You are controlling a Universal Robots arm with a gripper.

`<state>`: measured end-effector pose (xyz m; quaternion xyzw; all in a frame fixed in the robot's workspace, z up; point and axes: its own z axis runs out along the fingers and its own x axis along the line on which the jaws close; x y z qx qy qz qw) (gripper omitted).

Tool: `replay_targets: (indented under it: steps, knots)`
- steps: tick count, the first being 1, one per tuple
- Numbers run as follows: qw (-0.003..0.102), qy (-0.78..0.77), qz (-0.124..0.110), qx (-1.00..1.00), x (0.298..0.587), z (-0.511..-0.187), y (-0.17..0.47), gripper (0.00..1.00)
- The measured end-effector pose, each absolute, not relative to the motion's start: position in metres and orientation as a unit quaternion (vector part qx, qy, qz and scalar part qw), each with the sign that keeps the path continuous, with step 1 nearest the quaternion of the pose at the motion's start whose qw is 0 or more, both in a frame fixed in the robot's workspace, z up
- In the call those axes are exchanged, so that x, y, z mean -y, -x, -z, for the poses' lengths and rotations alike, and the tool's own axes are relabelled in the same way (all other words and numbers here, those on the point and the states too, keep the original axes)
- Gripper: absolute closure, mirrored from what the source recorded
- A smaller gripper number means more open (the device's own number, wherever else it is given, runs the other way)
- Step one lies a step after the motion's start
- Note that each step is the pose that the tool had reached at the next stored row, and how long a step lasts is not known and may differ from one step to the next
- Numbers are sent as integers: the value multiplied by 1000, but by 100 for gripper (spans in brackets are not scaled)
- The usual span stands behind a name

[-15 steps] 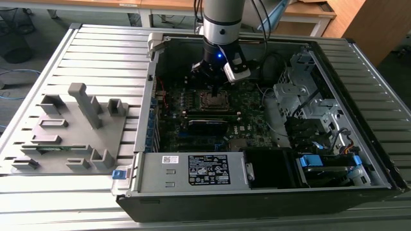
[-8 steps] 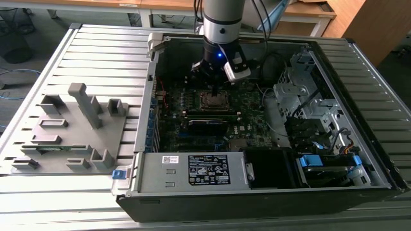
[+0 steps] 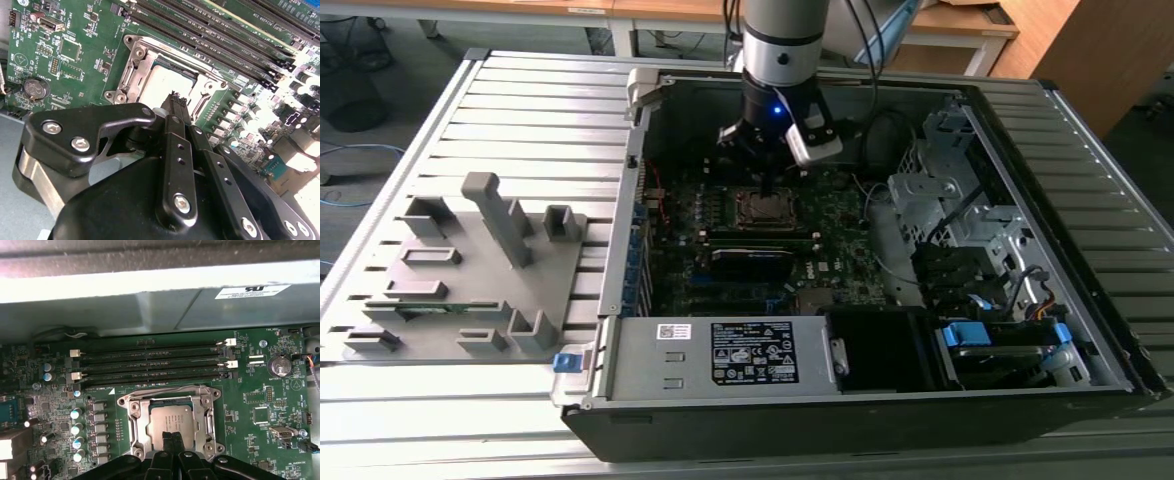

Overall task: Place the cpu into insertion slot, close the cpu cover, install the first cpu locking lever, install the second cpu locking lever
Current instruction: 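Install the second cpu locking lever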

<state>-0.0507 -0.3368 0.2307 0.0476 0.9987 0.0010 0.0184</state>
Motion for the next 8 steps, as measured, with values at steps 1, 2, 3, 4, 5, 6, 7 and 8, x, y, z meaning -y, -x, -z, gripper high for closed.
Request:
replay_targets:
  steps: [1,2,3,4,5,6,7,8]
  knots:
    - [18,-48,-1,-999,337,-232,51,89]
    - [18,-48,-1,-999,337,-233,51,89]
    - [18,-48,-1,-999,337,-234,51,89]
    - [18,-48,-1,-999,337,-235,51,89]
    - [18,-48,-1,-999,337,-236,51,89]
    - [18,-48,-1,-999,337,-237,51,89]
    - [18,-48,-1,-999,337,-237,51,89]
    - [18,-48,-1,-999,337,-237,51,89]
